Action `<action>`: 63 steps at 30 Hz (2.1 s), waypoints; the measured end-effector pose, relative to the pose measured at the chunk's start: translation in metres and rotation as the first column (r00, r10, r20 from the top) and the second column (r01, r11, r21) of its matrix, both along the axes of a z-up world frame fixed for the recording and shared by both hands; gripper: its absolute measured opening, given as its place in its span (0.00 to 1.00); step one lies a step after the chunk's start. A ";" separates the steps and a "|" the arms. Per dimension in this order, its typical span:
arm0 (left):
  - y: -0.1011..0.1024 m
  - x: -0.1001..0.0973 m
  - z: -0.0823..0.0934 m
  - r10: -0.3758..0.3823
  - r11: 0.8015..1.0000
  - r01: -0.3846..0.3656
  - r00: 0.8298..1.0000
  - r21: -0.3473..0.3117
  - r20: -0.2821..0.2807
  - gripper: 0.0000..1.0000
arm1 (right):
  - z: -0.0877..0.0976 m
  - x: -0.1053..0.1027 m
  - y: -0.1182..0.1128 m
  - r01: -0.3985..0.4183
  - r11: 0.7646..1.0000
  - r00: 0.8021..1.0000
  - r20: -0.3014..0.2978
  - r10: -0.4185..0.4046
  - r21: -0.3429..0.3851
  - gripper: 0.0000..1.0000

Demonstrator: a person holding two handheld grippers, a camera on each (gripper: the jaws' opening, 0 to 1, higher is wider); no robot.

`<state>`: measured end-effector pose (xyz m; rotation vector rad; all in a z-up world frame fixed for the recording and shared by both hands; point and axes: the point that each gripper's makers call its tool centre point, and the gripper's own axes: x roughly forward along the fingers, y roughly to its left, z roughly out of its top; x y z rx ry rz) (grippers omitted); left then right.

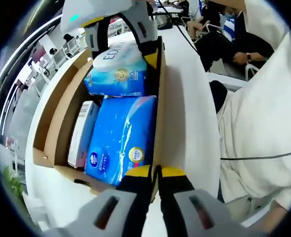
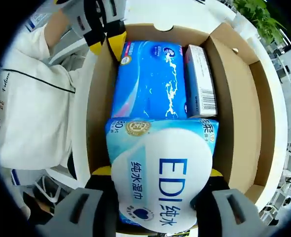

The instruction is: Operate the shoe box by opening the lid, removing the specified soft item, and placing it in the target area until the item is outside and the box remains undamaged.

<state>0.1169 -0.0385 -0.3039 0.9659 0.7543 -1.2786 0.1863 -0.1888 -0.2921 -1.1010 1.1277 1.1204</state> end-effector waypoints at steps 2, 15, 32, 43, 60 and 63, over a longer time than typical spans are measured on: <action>0.000 0.001 0.000 -0.005 1.000 0.005 1.000 0.000 0.003 0.05 | 0.000 -0.011 0.004 -0.023 1.000 1.000 -0.003 0.023 -0.008 0.61; 0.000 0.001 0.004 -0.010 0.998 0.012 0.999 -0.061 0.031 0.06 | 0.026 -0.032 0.015 -0.001 1.000 1.000 0.019 0.001 -0.018 0.61; 0.000 0.001 0.005 -0.016 0.996 0.019 0.999 -0.083 0.042 0.06 | 0.047 -0.034 0.006 -0.027 0.998 0.999 0.036 0.029 -0.065 0.58; 0.000 0.001 0.005 -0.017 0.997 0.020 0.999 -0.080 0.038 0.06 | 0.052 -0.029 0.003 -0.034 0.997 0.998 0.041 0.037 -0.067 0.57; -0.001 0.001 0.005 -0.019 0.996 0.022 0.999 -0.081 0.032 0.06 | 0.077 -0.024 -0.024 -0.108 0.988 0.988 0.098 0.119 -0.108 0.58; -0.001 0.002 0.004 -0.019 0.996 0.021 0.999 -0.081 0.031 0.06 | 0.081 -0.026 -0.032 -0.098 0.990 0.991 0.084 0.107 -0.105 0.58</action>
